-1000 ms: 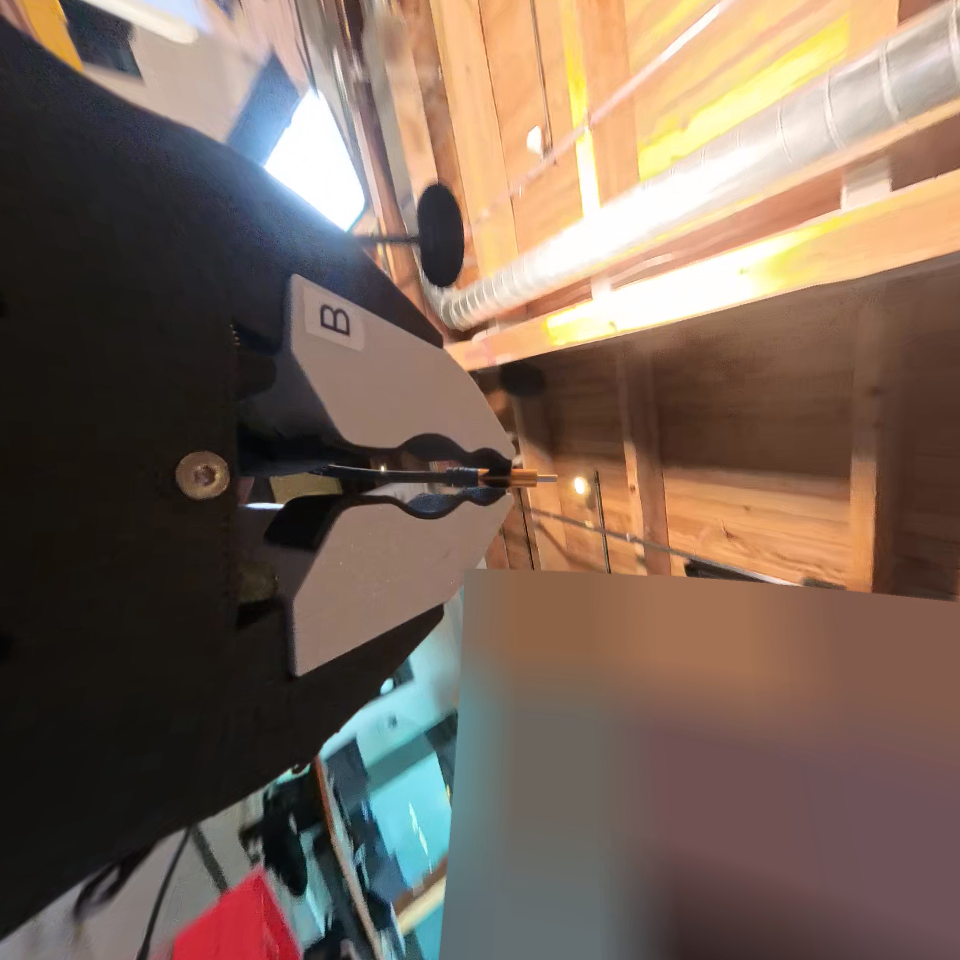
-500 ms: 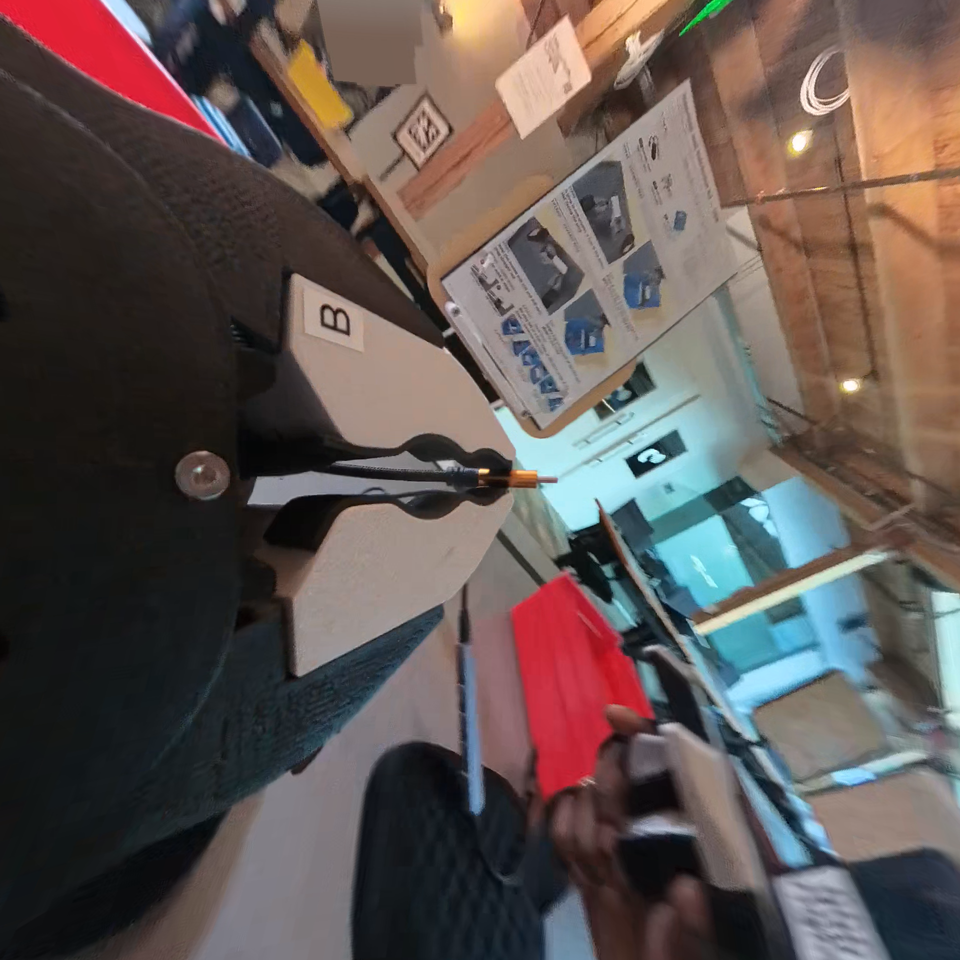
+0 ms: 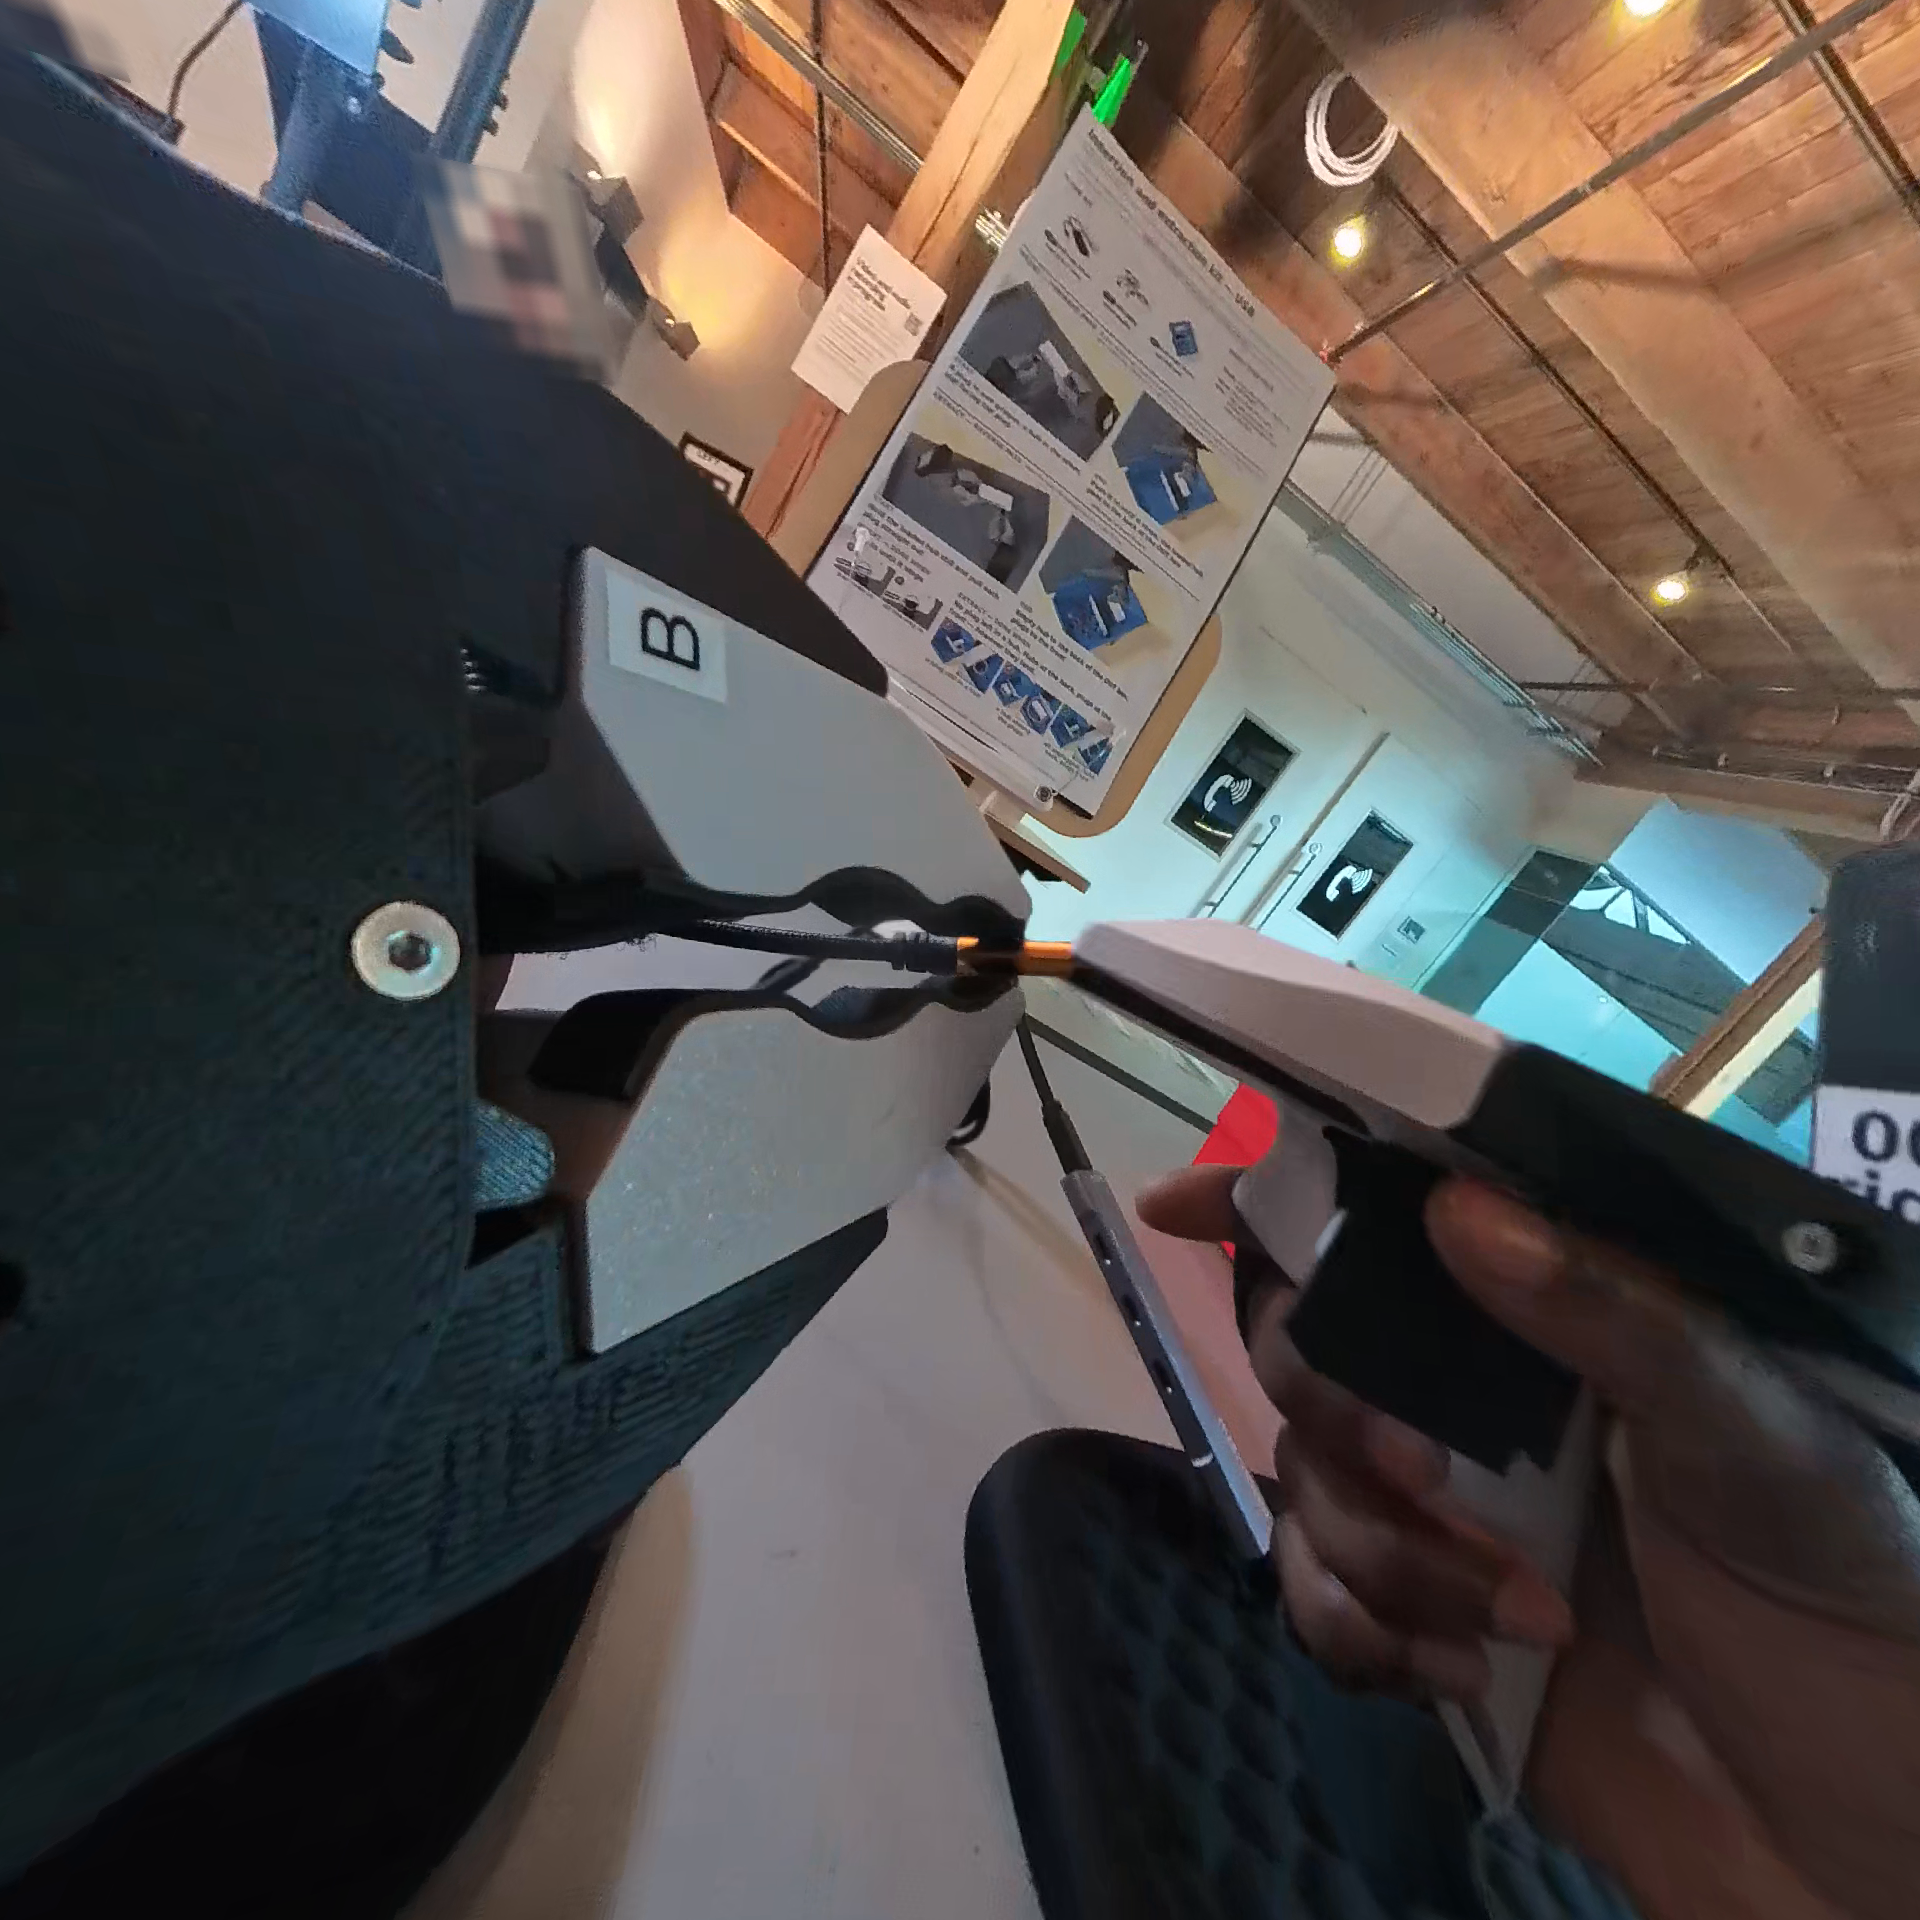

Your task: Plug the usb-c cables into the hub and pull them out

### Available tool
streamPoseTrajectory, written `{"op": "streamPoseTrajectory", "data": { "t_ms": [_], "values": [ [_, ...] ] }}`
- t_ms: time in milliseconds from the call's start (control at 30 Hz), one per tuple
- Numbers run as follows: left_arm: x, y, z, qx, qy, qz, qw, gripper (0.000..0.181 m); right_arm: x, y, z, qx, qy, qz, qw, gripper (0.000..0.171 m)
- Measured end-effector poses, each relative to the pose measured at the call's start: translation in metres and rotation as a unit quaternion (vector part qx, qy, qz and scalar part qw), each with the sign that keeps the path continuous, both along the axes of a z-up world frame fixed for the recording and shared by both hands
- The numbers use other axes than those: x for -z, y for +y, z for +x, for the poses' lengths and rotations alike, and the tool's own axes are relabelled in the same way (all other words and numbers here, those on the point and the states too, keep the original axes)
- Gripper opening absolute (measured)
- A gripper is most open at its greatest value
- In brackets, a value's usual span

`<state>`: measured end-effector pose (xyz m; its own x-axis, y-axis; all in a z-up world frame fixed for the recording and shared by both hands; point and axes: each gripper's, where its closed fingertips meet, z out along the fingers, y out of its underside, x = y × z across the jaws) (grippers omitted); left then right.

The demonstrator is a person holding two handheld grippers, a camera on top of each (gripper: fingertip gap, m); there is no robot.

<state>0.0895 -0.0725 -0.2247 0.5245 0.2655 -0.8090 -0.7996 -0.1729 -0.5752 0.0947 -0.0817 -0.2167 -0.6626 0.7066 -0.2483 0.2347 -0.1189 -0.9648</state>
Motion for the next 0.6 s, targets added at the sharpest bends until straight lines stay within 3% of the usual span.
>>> {"op": "streamPoseTrajectory", "data": {
  "t_ms": [133,267,400,500,600],
  "values": [
    [0.004,0.002,0.005,0.011,0.006,-0.007,1.0,0.007,0.012,0.0,-0.003,0.011,-0.002,0.049,0.999,0.012],
    [0.004,0.004,0.005,0.018,-0.02,0.003,1.0,0.008,0.012,0.003,-0.004,0.018,0.023,0.075,0.997,0.012],
    [-0.027,-0.005,0.006,0.058,-0.132,0.122,0.982,0.031,-0.004,0.019,-0.008,0.059,0.055,0.039,0.996,0.012],
    [-0.053,-0.017,0.026,0.193,-0.267,0.206,0.921,0.035,-0.015,0.033,-0.009,0.081,0.064,-0.008,0.995,0.012],
    [-0.046,-0.009,0.058,0.377,-0.464,0.145,0.788,0.034,-0.026,0.034,-0.006,0.072,0.071,-0.059,0.993,0.012]
  ]
}}
